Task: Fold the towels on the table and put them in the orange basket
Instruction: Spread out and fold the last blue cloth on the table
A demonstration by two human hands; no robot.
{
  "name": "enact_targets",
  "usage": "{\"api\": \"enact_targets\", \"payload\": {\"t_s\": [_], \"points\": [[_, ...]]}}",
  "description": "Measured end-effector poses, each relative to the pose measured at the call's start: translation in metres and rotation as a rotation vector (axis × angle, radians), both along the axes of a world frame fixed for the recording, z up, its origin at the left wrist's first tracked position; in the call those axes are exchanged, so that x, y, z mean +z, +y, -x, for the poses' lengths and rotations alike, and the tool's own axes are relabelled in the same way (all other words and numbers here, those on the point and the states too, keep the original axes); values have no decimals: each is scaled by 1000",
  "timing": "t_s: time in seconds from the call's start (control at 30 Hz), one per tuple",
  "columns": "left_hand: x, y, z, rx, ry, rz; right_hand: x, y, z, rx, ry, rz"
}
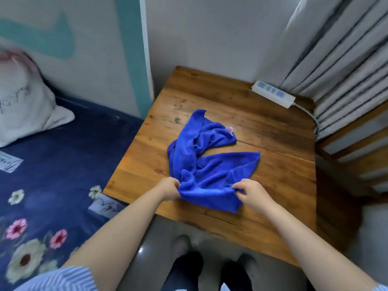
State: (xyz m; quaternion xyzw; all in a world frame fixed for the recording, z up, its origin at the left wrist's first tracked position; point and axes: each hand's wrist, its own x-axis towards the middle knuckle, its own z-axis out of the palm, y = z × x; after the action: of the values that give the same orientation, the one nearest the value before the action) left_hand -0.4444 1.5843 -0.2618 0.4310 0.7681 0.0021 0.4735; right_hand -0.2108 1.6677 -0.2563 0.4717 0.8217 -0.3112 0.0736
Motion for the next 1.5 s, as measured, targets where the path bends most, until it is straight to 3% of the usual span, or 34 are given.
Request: {"api": "enact_targets", "payload": {"t_s": [0.13, 0.23, 0.33, 0.43, 0.67, 0.83, 0.97, 1.03, 1.13, 1.23, 1.3, 1.37, 1.43, 1.5], "points": [[-20, -10, 0, -104, -54, 79, -16, -11, 12, 209, -244, 163], [-28, -8, 0, -39, -2, 39, -23, -19, 14, 294, -353, 227], [-34, 2, 2, 113, 109, -98, -23, -14, 14, 257, -316, 240], [-39, 21, -4, 178, 183, -190, -26, 8, 20, 182, -240, 60], [-55, 44, -24, 83, 314, -180, -58, 63, 73, 90, -174, -265], [-60, 35, -24, -39, 378, -160, -84, 74, 98, 150, -275, -283], [-58, 34, -35, -90, 371, -128, -78, 65, 67, 149, -172, -266], [-54, 35, -35, 41, 293, -193, -60, 58, 39, 128, -96, -361], [-42, 41, -20, 392, 91, -458, -36, 40, 0, 142, -47, -501], [-42, 36, -3, 620, 44, -564, -26, 20, -24, 184, -287, -227], [-47, 26, 5, 737, 58, -480, -32, 7, -33, 250, -482, 19], [-57, 11, 11, 679, 121, -272, -33, -3, -30, 294, -528, 132], [-65, 0, 17, 511, 161, -36, -36, -3, -22, 309, -510, 88], [-70, -9, 21, 380, 178, 65, -41, 6, -8, 206, -409, 23]]}}
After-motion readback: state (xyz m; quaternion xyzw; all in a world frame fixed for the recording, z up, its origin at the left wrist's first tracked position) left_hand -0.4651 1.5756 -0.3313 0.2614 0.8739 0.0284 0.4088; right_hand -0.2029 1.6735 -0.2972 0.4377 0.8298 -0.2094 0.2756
